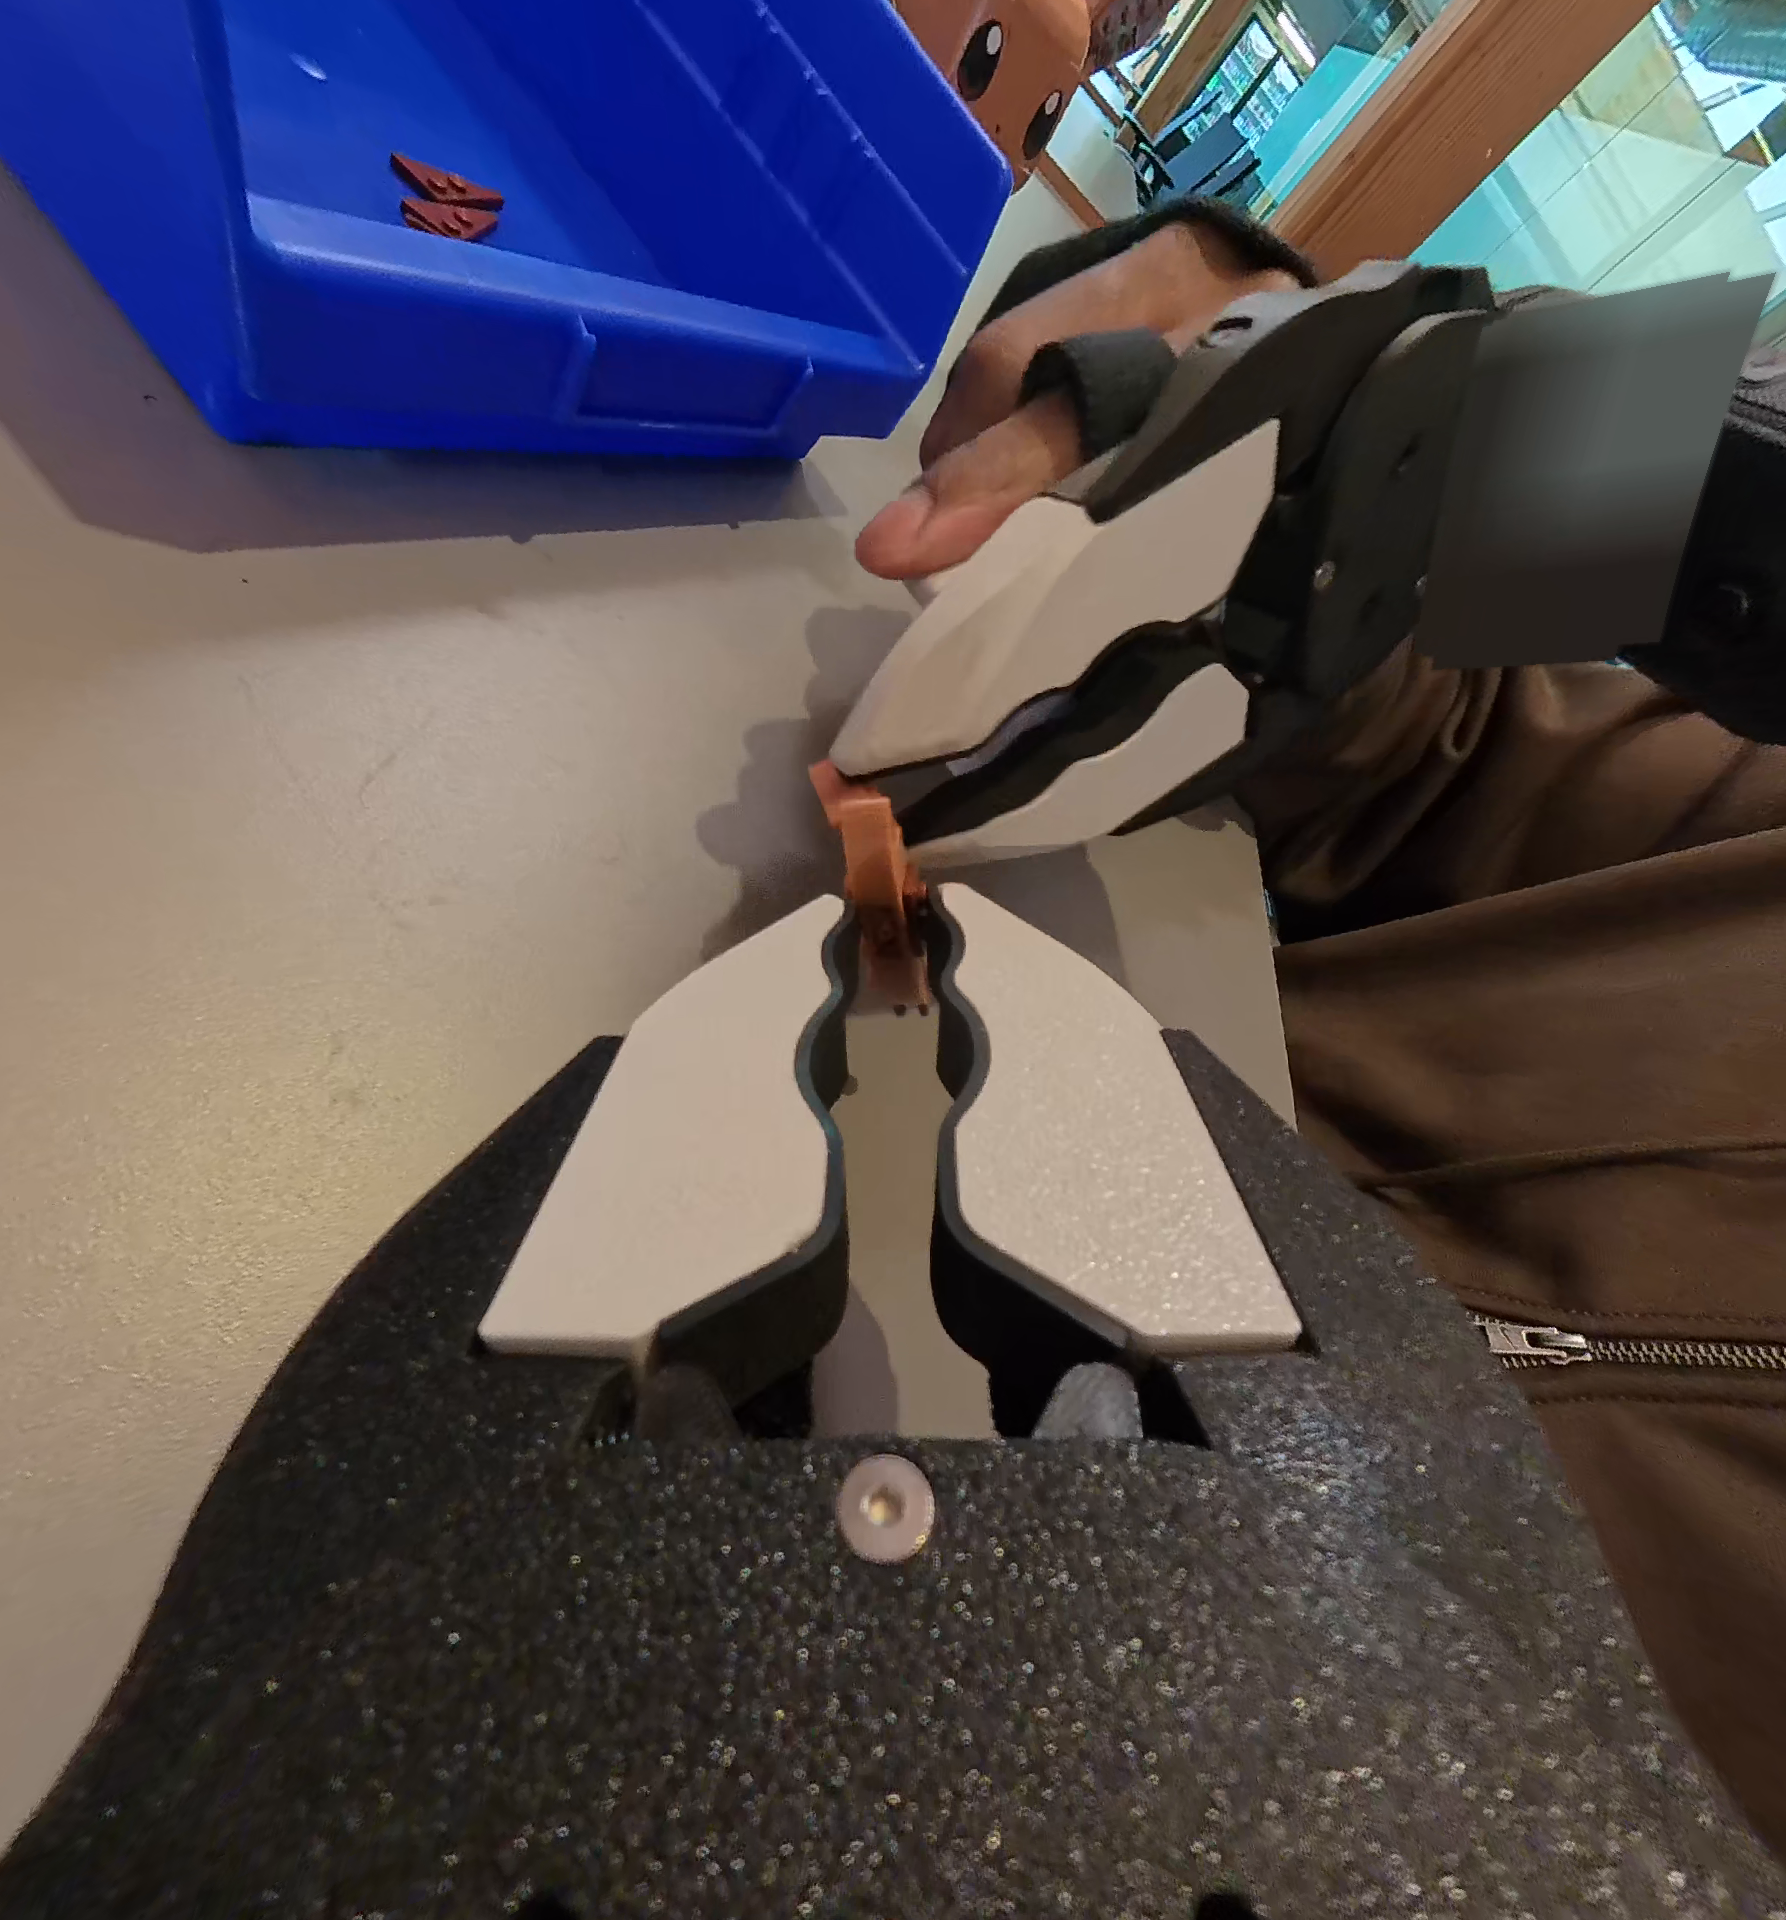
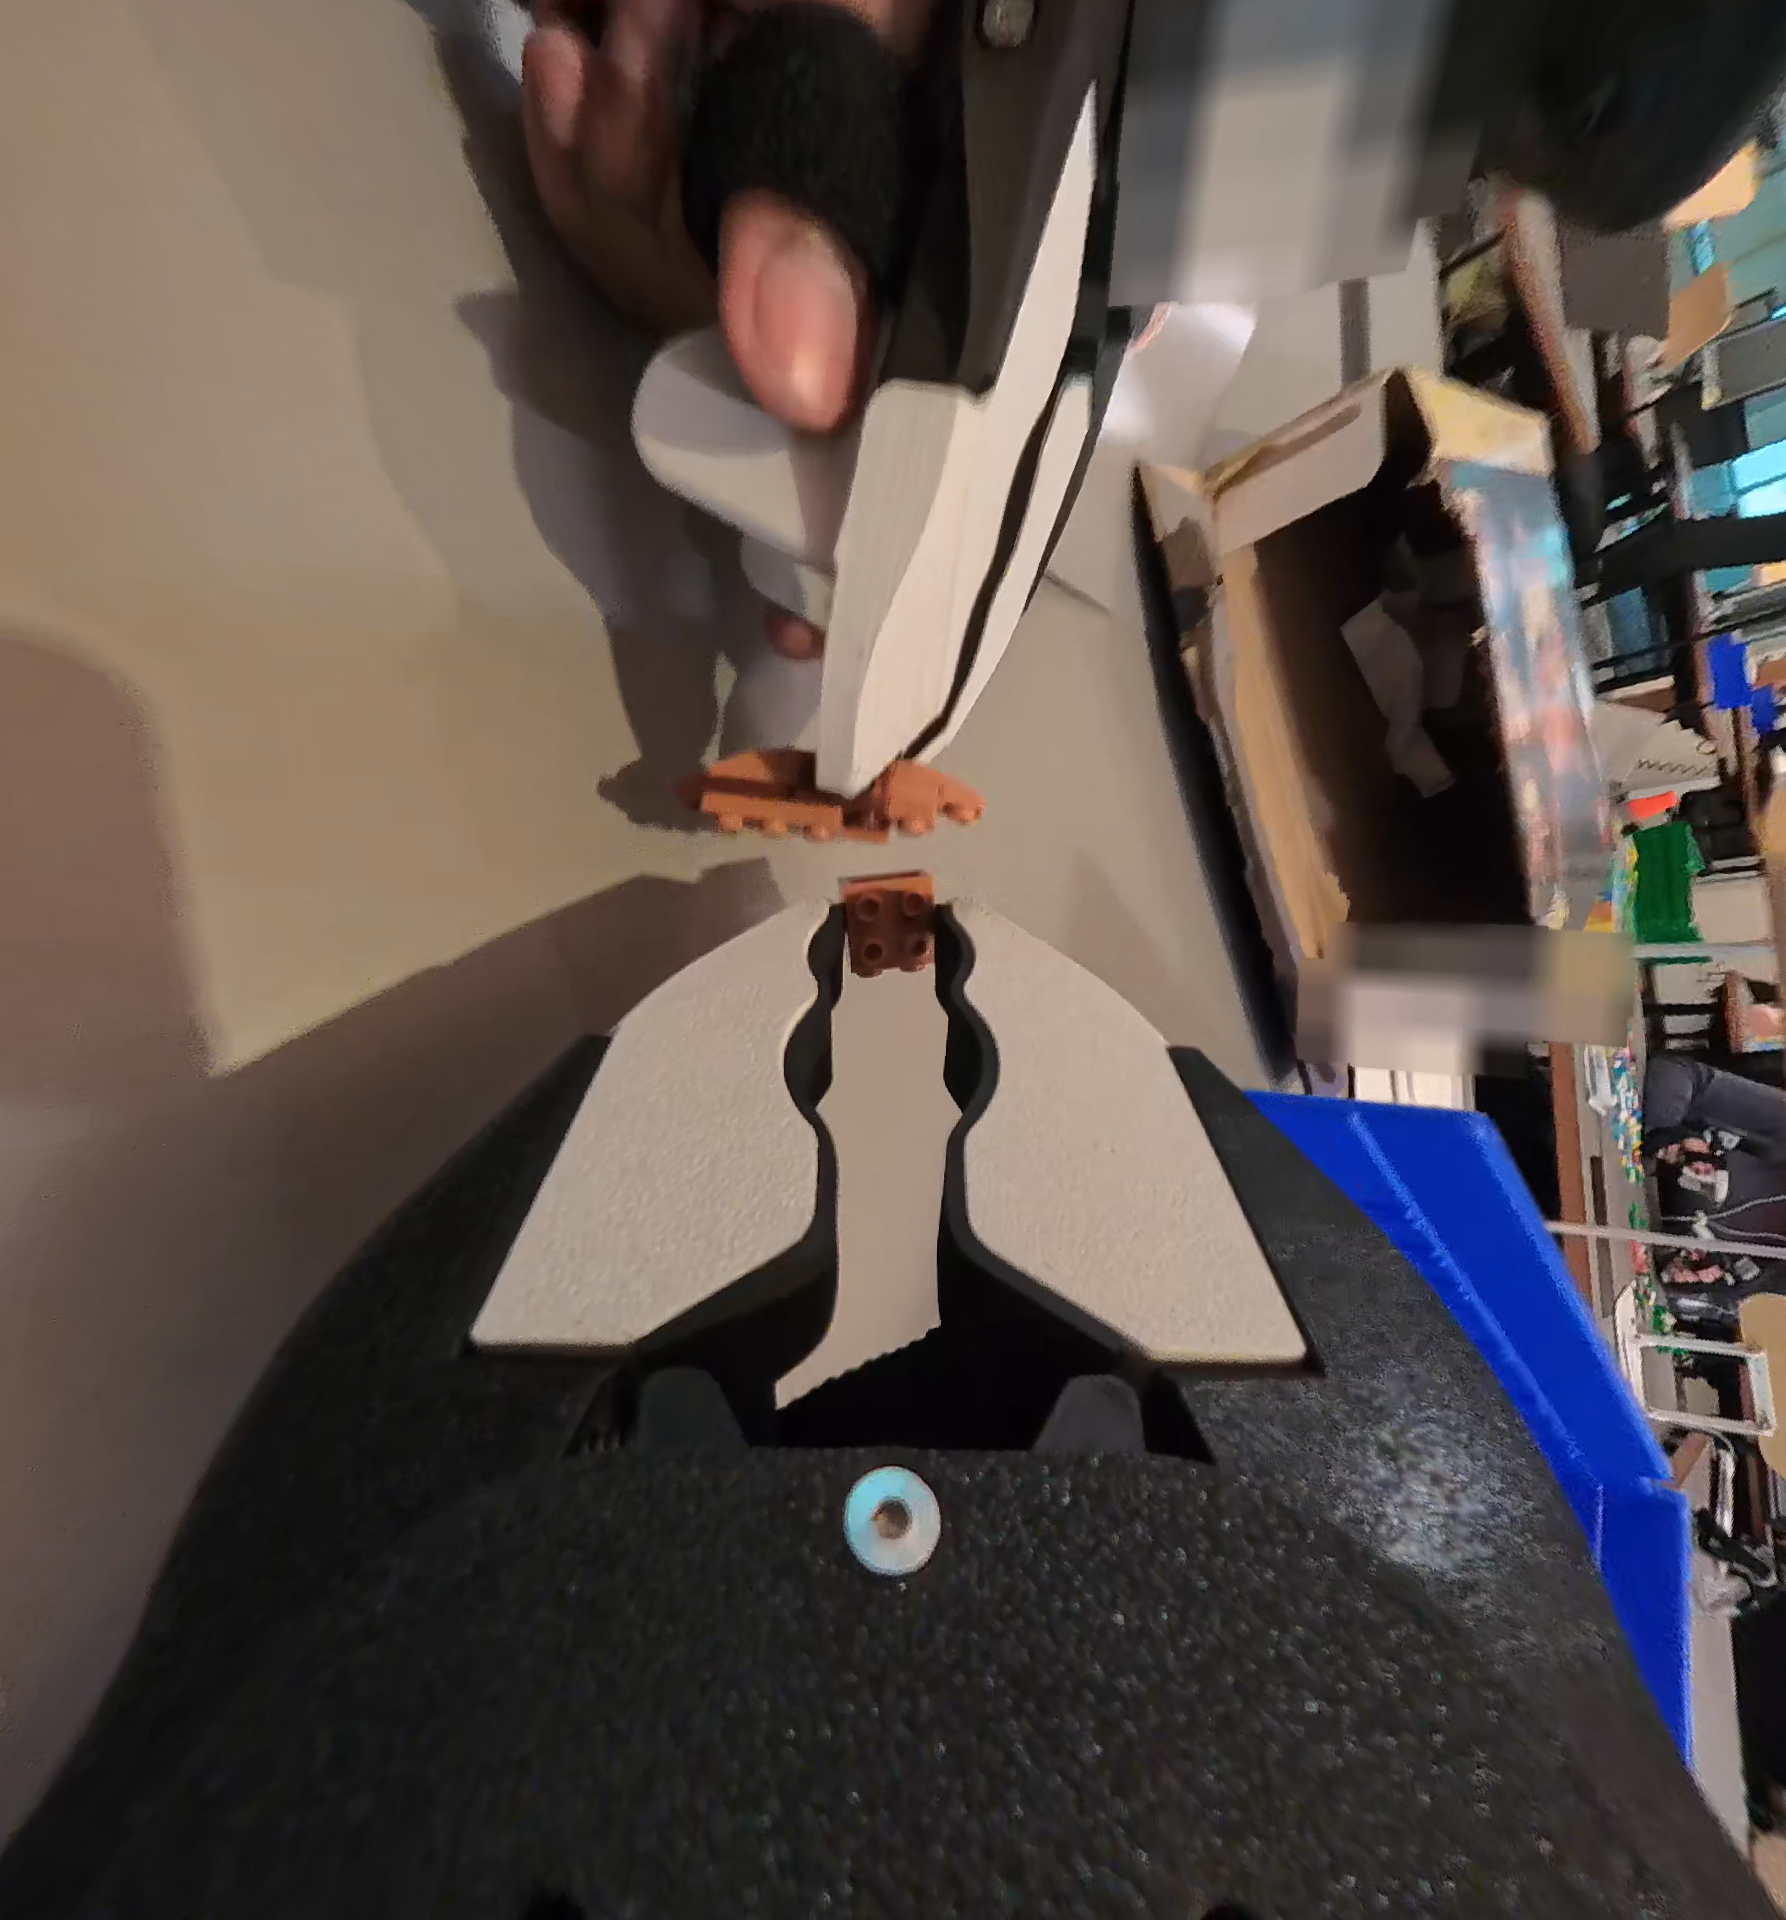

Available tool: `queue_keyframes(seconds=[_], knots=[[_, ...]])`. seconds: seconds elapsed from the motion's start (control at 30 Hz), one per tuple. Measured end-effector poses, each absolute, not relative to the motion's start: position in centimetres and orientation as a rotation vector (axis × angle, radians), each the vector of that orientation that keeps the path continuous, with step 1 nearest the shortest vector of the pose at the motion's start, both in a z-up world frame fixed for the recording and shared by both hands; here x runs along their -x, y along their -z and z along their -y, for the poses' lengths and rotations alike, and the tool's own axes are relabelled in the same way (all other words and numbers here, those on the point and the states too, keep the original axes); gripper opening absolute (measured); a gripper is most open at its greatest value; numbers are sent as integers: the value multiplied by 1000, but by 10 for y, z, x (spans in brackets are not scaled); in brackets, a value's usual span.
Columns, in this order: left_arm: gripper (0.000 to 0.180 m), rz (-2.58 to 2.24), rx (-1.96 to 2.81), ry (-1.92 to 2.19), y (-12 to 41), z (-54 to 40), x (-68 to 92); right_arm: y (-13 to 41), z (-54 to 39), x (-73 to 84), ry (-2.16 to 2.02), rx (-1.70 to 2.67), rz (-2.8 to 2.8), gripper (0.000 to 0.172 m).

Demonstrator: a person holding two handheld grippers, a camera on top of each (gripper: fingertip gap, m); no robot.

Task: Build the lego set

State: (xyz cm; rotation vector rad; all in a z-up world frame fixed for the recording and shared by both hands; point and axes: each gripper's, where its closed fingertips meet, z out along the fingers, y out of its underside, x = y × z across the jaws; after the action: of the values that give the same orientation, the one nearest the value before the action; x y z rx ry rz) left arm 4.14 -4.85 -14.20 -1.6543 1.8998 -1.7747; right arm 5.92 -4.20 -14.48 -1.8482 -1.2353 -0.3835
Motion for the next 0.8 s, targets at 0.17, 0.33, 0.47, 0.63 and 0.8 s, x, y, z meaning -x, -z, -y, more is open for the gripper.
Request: queue_keyframes(seconds=[0.17,0.33,0.47,0.63,0.8], knots=[[11,-1923,1653,1703,147,45,-41,178,58,-62,249,2057,1301,16],[12,-1931,1651,1696,148,46,-40,186,66,-53,45,2178,1228,16],[11,-1929,1648,1691,148,44,-41,186,69,-59,-85,2232,1131,32],[12,-1935,1642,1698,148,45,-40,188,72,-61,-286,2294,1002,34],[12,-1960,1645,1699,149,47,-38,190,70,-62,-351,2305,944,24]])
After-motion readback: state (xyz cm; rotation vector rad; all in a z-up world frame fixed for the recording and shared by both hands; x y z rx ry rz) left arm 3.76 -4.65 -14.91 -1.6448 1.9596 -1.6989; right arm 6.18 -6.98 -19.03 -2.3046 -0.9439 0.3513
